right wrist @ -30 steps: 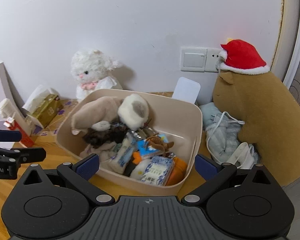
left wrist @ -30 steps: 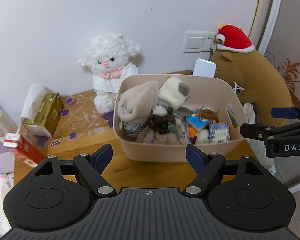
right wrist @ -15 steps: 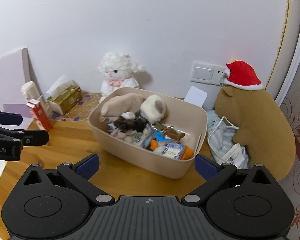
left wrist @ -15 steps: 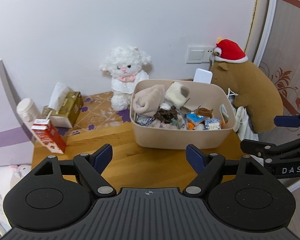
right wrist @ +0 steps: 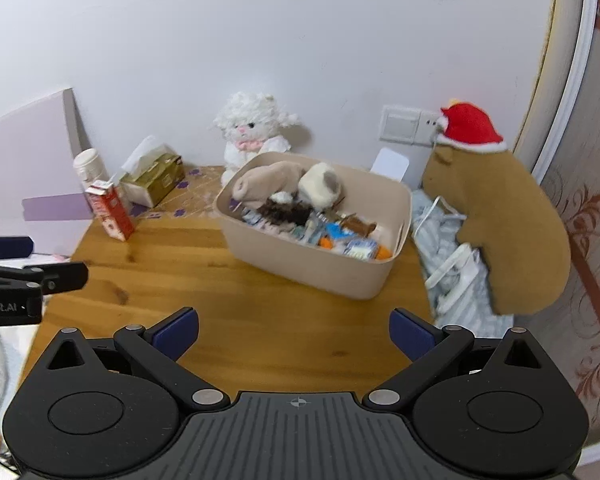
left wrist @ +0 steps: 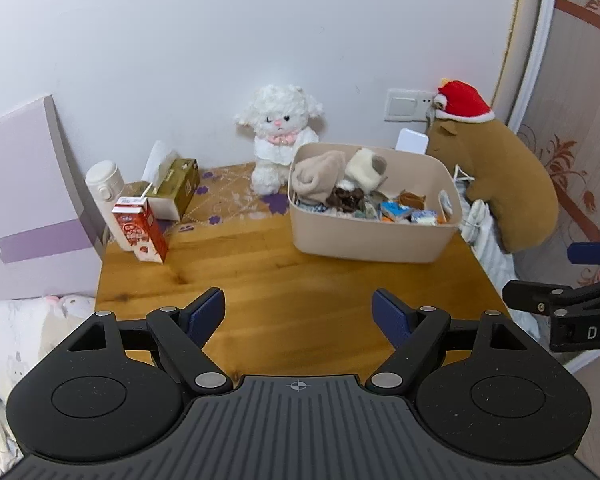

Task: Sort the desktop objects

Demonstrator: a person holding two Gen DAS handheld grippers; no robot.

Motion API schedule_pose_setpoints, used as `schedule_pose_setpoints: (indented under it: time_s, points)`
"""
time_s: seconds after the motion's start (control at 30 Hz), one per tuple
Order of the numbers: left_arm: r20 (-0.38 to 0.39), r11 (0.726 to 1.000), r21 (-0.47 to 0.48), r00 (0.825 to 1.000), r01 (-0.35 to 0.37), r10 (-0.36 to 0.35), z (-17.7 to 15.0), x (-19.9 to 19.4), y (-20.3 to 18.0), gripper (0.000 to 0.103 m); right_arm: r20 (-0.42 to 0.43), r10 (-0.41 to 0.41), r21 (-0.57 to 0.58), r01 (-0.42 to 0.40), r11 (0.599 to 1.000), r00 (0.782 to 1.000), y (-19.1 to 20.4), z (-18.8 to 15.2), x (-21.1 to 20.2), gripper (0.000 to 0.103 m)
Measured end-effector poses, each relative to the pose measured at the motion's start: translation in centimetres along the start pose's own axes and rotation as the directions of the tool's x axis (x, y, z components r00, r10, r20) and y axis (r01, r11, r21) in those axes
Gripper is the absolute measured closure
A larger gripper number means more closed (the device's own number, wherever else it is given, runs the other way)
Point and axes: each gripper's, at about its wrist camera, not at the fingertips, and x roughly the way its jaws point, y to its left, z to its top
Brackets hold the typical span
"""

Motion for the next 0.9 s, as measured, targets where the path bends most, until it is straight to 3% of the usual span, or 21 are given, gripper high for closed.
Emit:
schedule_pose_setpoints:
  time_s: [0.13, 0.43, 0.9]
  points:
    - [0.014, 0.999, 0.036, 0.999, -0.030, 0.029, -1.0, -1.7, 0.3, 0.021, -0.008, -0.024, -0.021, 0.024, 0.999, 1.000, 0.8, -0.9, -1.6, 0.000]
    - [0.008, 0.998, 0.060, 1.000, 0.003, -0.004, -2.5, -5.0, 0.6, 0.021, -0.040, -0.016, 0.012, 0.016, 1.000, 0.999, 1.8, -2.7, -4.3, 0.000]
    - [-0.024, 0.998, 0.054, 1.000, 0.013, -0.012, -4.5, -7.3, 1.4, 0.021, -0.076, -0.051, -0.044, 0.048, 0.998, 0.996, 3.5, -4.9, -7.1, 0.000]
